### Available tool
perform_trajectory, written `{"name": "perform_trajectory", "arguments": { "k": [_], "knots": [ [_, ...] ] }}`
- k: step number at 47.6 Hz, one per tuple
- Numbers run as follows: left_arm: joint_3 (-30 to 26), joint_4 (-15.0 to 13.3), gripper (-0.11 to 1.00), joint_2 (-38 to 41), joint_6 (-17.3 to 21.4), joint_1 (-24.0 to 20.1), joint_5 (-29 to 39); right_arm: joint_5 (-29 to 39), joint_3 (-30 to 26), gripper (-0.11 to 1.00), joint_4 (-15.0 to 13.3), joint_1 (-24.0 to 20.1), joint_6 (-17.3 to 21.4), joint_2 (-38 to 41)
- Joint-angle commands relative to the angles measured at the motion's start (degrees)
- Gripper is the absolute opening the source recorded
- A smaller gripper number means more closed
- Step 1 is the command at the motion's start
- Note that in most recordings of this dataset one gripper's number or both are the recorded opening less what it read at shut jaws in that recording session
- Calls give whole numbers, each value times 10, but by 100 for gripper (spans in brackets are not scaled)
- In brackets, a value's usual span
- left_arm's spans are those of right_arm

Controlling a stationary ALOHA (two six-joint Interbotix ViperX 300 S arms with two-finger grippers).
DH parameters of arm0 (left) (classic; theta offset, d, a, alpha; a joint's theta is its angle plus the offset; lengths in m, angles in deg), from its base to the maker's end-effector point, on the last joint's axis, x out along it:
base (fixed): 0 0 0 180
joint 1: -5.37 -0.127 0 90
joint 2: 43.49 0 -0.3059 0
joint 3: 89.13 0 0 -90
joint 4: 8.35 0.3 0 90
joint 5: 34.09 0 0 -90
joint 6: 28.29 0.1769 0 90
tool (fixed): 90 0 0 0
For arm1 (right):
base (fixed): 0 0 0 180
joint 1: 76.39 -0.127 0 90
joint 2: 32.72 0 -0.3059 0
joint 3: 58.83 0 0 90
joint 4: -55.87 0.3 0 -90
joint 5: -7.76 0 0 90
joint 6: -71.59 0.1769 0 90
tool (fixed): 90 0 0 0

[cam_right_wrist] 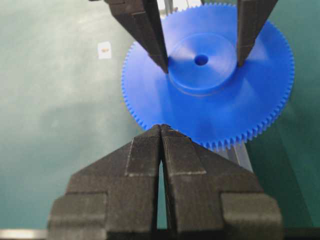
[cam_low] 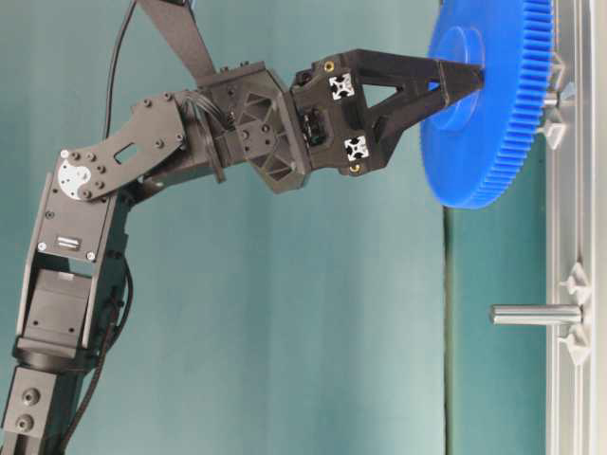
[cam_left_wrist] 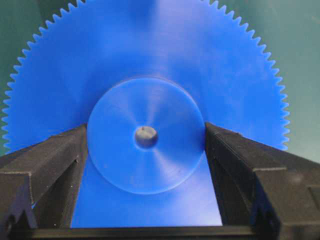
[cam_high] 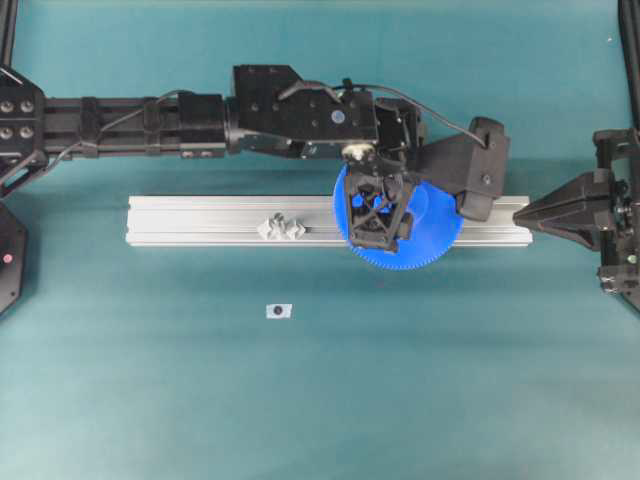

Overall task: Insert the large gear onto the shaft.
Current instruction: 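Push the gear down onto the right shaft with the left gripper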

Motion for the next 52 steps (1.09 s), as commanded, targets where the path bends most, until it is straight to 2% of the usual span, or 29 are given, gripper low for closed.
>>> {"name": "perform_trajectory", "arguments": {
  "k": [1,17,38,52],
  "knots": [
    [-2,5,76,-13,1,-29,2,-3,-5,5,-1,1,5,3],
    [-2,5,76,-14,4,-42,4,-3,-5,5,-1,1,5,2],
    [31,5,76,-22,1,-42,-1,-3,-5,5,-1,0,5,2],
    [26,4,76,-19,0,-40,-9,-3,-5,5,-1,1,5,2]
  ]
}}
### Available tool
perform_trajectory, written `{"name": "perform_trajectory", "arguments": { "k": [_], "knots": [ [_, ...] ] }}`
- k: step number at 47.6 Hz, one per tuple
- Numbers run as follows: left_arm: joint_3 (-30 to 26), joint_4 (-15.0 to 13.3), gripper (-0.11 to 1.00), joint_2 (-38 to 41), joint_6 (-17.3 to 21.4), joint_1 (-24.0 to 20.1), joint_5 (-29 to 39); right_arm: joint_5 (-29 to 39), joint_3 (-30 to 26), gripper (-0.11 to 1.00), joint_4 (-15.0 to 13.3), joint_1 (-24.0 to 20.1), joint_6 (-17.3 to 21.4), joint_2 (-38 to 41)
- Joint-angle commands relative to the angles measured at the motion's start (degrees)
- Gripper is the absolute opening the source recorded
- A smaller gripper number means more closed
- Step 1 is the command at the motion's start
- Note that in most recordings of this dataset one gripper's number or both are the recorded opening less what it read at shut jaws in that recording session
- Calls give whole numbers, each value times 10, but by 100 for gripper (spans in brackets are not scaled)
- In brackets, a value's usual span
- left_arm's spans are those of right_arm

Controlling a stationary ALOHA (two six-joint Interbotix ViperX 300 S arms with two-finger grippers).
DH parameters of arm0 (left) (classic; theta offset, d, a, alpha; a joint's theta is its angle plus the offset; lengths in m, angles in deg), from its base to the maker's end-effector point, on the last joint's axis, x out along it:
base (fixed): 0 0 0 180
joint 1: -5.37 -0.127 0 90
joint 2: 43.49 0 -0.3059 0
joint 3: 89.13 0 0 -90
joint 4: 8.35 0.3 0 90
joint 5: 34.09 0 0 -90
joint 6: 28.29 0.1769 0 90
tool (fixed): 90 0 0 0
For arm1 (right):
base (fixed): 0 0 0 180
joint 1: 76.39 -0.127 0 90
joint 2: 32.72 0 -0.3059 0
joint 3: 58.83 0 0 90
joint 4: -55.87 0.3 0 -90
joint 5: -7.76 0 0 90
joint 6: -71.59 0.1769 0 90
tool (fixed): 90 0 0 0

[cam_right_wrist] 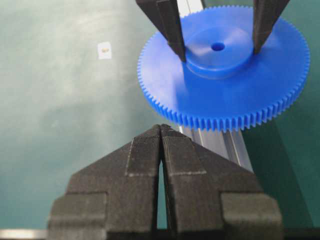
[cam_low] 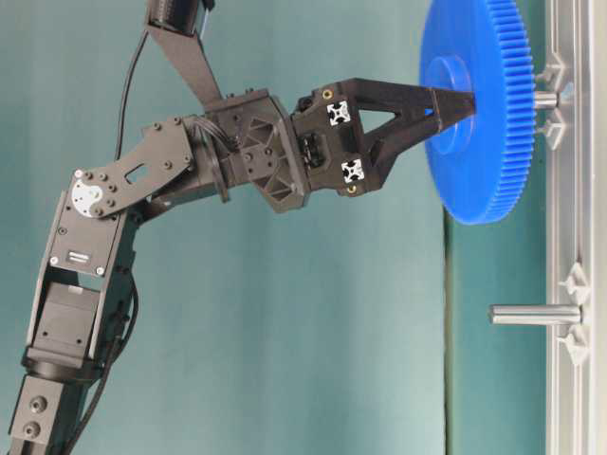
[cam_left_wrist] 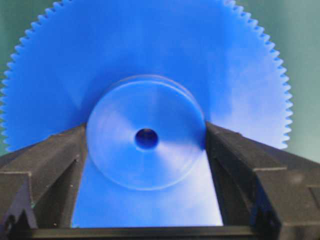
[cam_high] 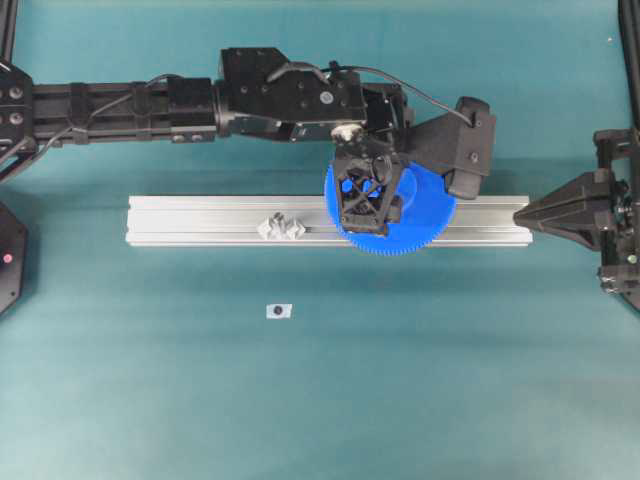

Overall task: Insert the large gear onto the shaft.
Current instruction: 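Push the gear down onto the right shaft with the left gripper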

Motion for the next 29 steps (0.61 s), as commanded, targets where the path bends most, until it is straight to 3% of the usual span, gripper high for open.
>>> {"name": "perform_trajectory", "arguments": {
  "k": [1,29],
  "knots": [
    [-3,4,76,-6,1,-22,0,-4,-5,5,-1,2,5,3],
    [-4,6,76,-5,0,-11,-1,-4,-5,5,-1,2,5,3]
  ]
}}
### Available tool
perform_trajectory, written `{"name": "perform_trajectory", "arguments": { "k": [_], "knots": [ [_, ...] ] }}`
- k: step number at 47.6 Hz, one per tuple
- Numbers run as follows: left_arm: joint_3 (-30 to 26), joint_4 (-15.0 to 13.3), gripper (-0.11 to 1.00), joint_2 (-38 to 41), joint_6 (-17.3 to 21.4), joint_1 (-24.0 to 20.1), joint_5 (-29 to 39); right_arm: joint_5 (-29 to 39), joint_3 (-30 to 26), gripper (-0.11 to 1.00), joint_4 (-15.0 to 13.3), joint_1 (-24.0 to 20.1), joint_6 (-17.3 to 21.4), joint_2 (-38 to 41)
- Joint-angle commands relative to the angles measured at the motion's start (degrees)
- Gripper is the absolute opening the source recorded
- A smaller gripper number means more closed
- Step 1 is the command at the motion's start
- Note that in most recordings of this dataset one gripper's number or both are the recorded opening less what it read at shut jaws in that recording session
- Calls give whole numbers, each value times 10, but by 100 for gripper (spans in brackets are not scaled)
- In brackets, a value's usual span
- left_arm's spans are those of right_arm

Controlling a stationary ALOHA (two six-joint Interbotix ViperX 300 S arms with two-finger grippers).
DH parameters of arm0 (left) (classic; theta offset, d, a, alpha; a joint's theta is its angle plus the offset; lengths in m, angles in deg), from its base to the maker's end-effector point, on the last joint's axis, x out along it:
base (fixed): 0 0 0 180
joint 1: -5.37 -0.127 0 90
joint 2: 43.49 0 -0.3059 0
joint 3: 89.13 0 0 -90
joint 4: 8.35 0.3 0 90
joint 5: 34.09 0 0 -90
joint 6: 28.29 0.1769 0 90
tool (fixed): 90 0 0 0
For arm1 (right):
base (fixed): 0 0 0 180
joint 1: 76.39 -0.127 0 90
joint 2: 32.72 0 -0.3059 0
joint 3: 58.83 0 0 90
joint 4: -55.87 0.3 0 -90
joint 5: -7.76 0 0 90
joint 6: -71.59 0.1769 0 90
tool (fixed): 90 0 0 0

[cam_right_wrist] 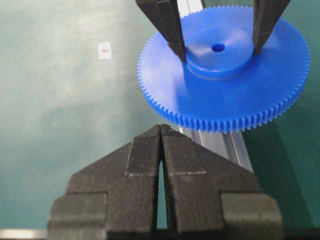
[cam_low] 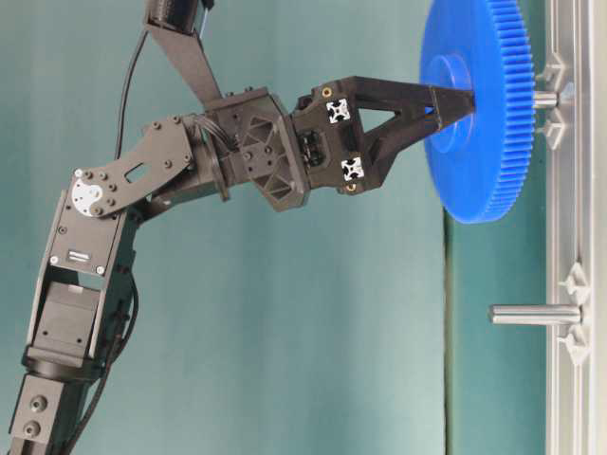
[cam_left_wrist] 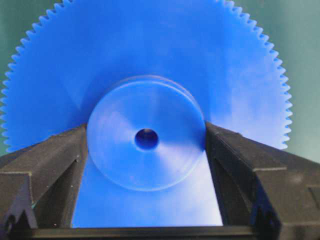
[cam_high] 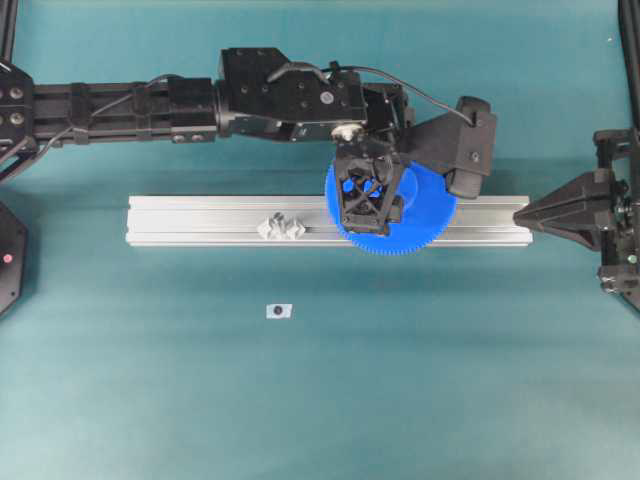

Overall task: Insert the large gear onto the shaft.
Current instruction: 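Push the gear down onto the right shaft with the left gripper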

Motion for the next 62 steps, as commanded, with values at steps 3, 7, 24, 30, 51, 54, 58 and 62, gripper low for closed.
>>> {"name": "perform_trajectory", "arguments": {
  "k": [3,7,24,30,51,54,58,62],
  "knots": [
    [-5,5,76,-5,1,-11,2,-4,-5,5,-1,1,5,3],
    [-11,5,76,-5,2,-11,3,-4,-5,5,-1,0,5,3],
    [-26,4,76,0,4,-9,11,-4,-5,5,-1,1,5,3],
    [-26,5,76,1,4,-7,15,-4,-5,5,-1,0,5,3],
    [-39,4,90,1,4,7,15,-4,-4,5,-1,1,5,3],
    [-44,5,90,1,3,7,15,-4,-5,5,-1,0,5,3],
    [-53,4,90,1,3,8,18,-4,-5,5,-1,0,5,3],
    [-63,5,90,2,4,9,23,-4,-5,5,-1,0,6,3]
  ]
}}
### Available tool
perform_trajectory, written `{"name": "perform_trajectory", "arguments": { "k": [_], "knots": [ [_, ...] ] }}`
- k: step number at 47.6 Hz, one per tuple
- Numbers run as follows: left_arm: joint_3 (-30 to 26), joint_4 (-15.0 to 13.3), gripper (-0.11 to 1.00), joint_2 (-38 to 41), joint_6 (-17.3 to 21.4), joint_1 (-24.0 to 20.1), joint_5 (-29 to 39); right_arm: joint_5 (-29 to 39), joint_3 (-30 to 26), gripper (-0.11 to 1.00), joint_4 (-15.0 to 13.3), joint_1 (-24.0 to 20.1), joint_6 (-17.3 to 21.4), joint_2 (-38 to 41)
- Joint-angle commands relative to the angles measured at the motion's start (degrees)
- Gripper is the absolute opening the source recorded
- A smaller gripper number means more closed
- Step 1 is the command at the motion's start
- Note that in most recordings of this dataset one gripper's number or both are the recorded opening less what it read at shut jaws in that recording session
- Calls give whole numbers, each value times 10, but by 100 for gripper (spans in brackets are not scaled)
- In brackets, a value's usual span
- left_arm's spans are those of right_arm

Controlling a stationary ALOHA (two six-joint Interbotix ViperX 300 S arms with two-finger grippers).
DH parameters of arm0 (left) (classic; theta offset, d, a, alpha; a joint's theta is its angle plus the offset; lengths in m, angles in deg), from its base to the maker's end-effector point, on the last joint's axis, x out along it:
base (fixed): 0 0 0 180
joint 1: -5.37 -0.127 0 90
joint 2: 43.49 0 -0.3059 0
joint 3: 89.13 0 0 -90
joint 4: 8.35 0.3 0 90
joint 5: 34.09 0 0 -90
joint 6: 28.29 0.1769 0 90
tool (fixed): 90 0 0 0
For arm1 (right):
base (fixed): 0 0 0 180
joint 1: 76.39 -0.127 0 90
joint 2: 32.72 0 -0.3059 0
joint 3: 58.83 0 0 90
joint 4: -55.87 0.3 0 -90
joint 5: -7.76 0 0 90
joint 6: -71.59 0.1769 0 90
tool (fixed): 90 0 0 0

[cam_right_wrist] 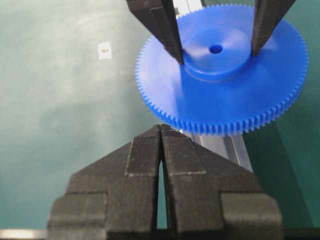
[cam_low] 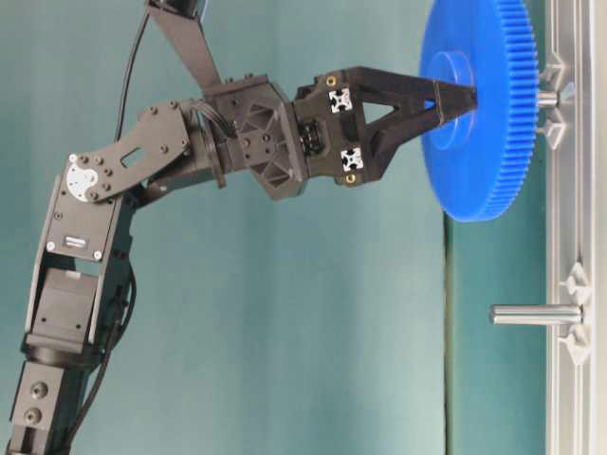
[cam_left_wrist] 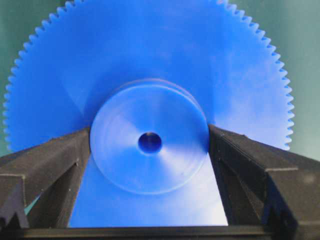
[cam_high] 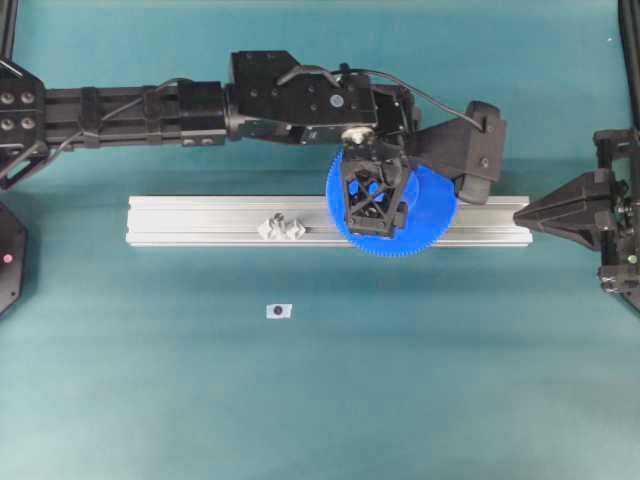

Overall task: Insert the large gear onto the shaft.
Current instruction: 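Push the gear down onto the right shaft with the left gripper, then open the left gripper and raise it off the gear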

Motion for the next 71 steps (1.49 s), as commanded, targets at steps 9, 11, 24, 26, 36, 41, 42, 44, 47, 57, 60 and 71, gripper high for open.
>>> {"name": "perform_trajectory", "arguments": {
  "k": [9,11,24,26,36,41,42,44,47,57,60,71],
  "knots": [
    [-54,3,90,-6,2,0,33,-4,-5,5,-1,0,5,2],
    [-61,4,90,-4,2,0,41,-4,-5,5,0,0,4,2],
    [-83,3,90,5,3,0,58,-4,-5,5,-1,1,4,1],
    [-83,4,90,5,3,0,58,-4,-5,5,-1,0,4,1],
    [-84,3,90,5,2,0,60,-4,-4,5,-1,0,4,0],
    [-84,3,90,4,1,1,64,-4,-4,5,-1,0,4,0],
    [-84,3,90,3,2,2,65,-4,-4,5,-1,0,4,0],
    [-84,3,90,2,1,4,67,-4,-5,5,-1,0,4,0],
    [-84,3,90,0,1,6,69,-4,-4,5,-1,0,5,0],
    [-84,3,90,-18,-4,12,77,-3,-4,5,-1,0,5,0],
    [-85,3,90,-24,-6,12,79,-4,-4,5,-1,0,4,0],
    [-88,3,90,-45,-8,14,81,-3,-4,5,-1,0,5,0]
  ]
}}
